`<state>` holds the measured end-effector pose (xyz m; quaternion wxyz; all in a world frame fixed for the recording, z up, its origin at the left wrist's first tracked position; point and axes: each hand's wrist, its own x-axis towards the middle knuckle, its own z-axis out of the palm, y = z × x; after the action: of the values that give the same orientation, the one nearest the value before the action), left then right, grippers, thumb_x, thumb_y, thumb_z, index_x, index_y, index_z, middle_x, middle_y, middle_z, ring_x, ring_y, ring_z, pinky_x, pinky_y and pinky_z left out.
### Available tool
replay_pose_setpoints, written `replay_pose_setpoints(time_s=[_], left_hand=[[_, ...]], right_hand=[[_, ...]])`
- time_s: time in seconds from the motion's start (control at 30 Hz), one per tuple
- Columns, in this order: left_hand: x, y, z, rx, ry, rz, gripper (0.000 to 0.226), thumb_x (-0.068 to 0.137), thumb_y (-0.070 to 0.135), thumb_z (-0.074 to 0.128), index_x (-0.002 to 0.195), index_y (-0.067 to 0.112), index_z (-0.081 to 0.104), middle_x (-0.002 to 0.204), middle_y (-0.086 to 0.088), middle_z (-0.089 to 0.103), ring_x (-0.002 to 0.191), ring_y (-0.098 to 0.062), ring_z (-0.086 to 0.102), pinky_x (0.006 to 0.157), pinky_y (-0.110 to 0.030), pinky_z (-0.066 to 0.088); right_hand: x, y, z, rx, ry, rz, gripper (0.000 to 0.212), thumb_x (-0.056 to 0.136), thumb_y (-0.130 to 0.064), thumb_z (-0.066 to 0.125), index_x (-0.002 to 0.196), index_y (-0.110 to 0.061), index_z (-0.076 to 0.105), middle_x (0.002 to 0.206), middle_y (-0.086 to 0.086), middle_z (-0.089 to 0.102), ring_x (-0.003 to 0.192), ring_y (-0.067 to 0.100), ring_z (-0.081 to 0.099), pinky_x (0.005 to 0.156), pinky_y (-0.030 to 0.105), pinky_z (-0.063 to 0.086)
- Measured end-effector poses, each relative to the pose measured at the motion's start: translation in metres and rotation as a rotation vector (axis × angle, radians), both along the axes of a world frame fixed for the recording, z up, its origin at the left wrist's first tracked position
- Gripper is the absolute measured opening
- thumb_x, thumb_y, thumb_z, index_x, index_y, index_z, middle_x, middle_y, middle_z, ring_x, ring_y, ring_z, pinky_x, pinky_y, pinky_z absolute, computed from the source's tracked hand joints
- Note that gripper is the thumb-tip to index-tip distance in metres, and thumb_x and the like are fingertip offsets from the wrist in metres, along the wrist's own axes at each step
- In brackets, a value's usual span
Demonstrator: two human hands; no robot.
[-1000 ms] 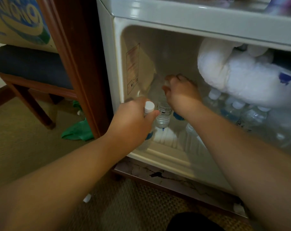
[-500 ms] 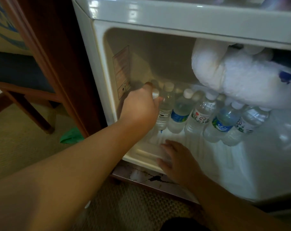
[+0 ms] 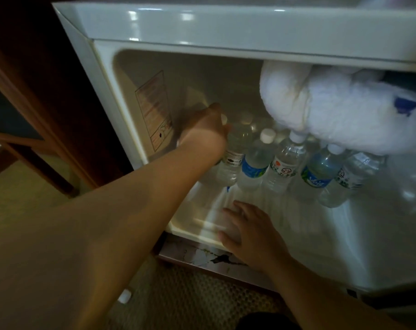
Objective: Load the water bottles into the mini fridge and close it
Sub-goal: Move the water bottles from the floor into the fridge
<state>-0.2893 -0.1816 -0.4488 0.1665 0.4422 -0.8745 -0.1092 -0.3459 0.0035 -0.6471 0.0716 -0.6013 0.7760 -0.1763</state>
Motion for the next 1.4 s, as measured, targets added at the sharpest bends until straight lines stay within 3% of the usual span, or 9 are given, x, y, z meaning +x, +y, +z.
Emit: replay_pose_setpoints(time_s=[0.17,0.33,0.6,0.87,0.93,1.03,1.17,1.27,1.4], left_hand=[[-0.005,-0.003,0.001,0.024,-0.006,0.0,0.034,0.1,0.029,0.06,0.131,0.015,0.057,0.133,-0.011,0.058,0.117,-0.032,0.059,0.089,-0.037,0.05],[-0.006,-0.005,0.0,-0.034,-0.206,-0.01,0.035,0.093,0.02,0.065,0.127,0.016,0.06,0.127,-0.011,0.061,0.112,-0.033,0.062,0.093,-0.045,0.056],[0.002,-0.007,0.014,-0.137,-0.379,-0.109,0.056,0.086,0.021,0.075,0.137,0.02,0.052,0.126,-0.01,0.064,0.114,-0.032,0.063,0.094,-0.045,0.056],[0.015,0.005,0.014,-0.088,-0.304,-0.233,0.075,0.081,0.031,0.069,0.147,0.031,0.034,0.13,-0.009,0.059,0.117,-0.034,0.056,0.092,-0.045,0.056],[0.014,0.01,0.015,-0.095,-0.245,-0.277,0.086,0.081,0.045,0.069,0.154,0.038,0.025,0.138,-0.007,0.058,0.121,-0.034,0.056,0.095,-0.042,0.053],[0.007,0.014,0.018,-0.068,-0.191,-0.354,0.084,0.087,0.057,0.065,0.158,0.042,0.023,0.142,-0.004,0.057,0.124,-0.031,0.055,0.089,-0.032,0.042],[-0.002,0.019,0.025,-0.129,-0.223,-0.382,0.071,0.091,0.06,0.061,0.155,0.041,0.035,0.141,-0.004,0.058,0.128,-0.032,0.049,0.098,-0.038,0.042],[-0.012,0.025,0.029,-0.185,-0.258,-0.418,0.067,0.091,0.063,0.061,0.15,0.036,0.045,0.138,-0.004,0.06,0.131,-0.031,0.044,0.1,-0.043,0.041],[-0.023,0.026,0.029,-0.154,-0.276,-0.42,0.066,0.091,0.064,0.062,0.149,0.034,0.049,0.138,-0.002,0.061,0.128,-0.028,0.05,0.099,-0.041,0.042]], right_hand=[[-0.001,0.001,-0.001,-0.043,0.011,0.006,0.067,0.093,-0.07,0.042,0.15,-0.035,0.044,0.158,0.0,0.037,0.14,0.013,0.021,0.113,0.027,0.019],[0.0,0.0,-0.003,-0.09,0.036,-0.006,0.063,0.092,-0.069,0.047,0.145,-0.035,0.049,0.152,0.002,0.045,0.135,0.014,0.023,0.113,0.035,0.027],[-0.003,-0.002,-0.003,-0.055,-0.074,-0.045,0.073,0.088,-0.074,0.046,0.148,-0.035,0.044,0.16,-0.004,0.034,0.144,0.013,0.021,0.117,0.029,0.016],[-0.004,-0.001,-0.003,-0.053,-0.223,-0.154,0.078,0.081,-0.077,0.053,0.146,-0.036,0.039,0.154,-0.013,0.032,0.142,0.009,0.028,0.116,0.035,0.035],[-0.005,-0.001,-0.003,-0.098,-0.294,-0.221,0.074,0.084,-0.073,0.055,0.145,-0.034,0.043,0.142,-0.015,0.04,0.129,0.005,0.038,0.108,0.033,0.043],[-0.007,-0.002,-0.004,-0.202,-0.344,-0.362,0.06,0.09,-0.062,0.059,0.141,-0.031,0.051,0.134,-0.011,0.046,0.122,0.006,0.043,0.104,0.029,0.043],[-0.016,-0.004,-0.002,-0.47,-0.418,-0.655,0.046,0.091,-0.039,0.071,0.132,-0.023,0.06,0.123,-0.001,0.056,0.112,0.017,0.056,0.096,0.034,0.049],[-0.023,-0.008,0.005,-0.597,-0.538,-0.83,0.054,0.088,-0.033,0.077,0.135,-0.022,0.052,0.126,0.001,0.054,0.106,0.017,0.06,0.089,0.036,0.053],[-0.033,-0.016,0.012,-0.57,-0.551,-0.92,0.063,0.086,-0.041,0.078,0.138,-0.017,0.05,0.129,0.007,0.06,0.111,0.028,0.063,0.089,0.038,0.052]])
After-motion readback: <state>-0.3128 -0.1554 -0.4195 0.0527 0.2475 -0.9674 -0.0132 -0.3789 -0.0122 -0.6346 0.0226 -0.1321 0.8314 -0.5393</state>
